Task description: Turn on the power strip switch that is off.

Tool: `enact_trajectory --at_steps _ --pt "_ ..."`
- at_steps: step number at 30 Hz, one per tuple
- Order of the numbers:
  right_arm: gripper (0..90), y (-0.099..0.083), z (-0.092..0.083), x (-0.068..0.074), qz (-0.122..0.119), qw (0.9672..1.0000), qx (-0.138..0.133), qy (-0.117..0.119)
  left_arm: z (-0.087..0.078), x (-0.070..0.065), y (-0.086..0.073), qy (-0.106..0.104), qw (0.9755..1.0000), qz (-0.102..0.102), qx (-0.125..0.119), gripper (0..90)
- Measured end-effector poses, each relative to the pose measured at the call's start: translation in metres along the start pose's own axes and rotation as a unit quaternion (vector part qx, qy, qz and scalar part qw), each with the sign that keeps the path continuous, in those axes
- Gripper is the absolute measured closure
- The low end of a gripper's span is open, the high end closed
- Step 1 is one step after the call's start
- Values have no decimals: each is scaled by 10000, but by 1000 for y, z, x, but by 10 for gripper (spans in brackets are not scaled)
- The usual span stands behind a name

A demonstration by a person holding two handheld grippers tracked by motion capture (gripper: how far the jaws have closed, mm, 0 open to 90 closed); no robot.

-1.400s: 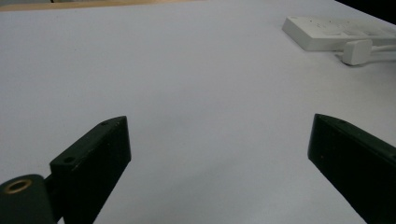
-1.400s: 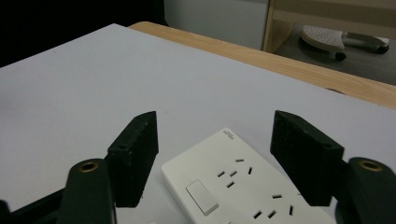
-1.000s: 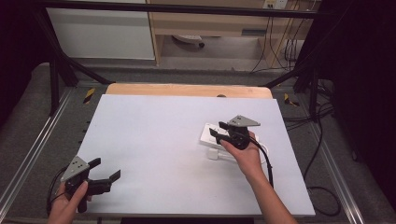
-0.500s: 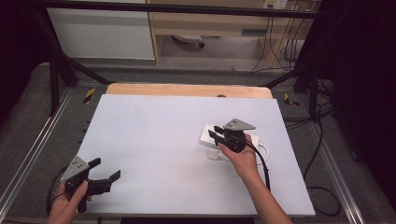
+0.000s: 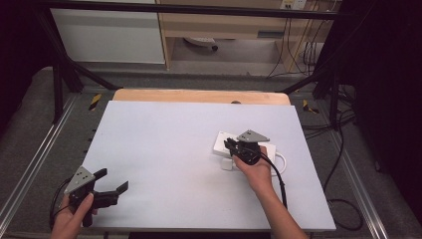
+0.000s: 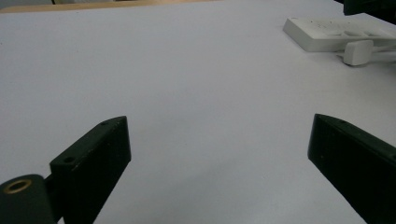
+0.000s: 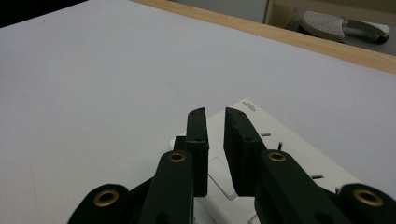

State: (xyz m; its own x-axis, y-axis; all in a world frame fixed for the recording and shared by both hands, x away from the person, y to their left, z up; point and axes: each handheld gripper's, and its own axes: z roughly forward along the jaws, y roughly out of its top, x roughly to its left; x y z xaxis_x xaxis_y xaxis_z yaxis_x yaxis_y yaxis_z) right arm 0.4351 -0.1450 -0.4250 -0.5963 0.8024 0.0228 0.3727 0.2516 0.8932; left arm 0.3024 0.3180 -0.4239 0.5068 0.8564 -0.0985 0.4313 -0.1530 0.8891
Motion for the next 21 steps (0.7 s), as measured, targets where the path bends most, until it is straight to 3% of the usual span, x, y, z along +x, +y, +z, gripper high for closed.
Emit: enact_trajectory --at_steps 21 --pt "900 -18 7 -3 34 9996 66 -263 0 1 0 12 10000 16 5 59"
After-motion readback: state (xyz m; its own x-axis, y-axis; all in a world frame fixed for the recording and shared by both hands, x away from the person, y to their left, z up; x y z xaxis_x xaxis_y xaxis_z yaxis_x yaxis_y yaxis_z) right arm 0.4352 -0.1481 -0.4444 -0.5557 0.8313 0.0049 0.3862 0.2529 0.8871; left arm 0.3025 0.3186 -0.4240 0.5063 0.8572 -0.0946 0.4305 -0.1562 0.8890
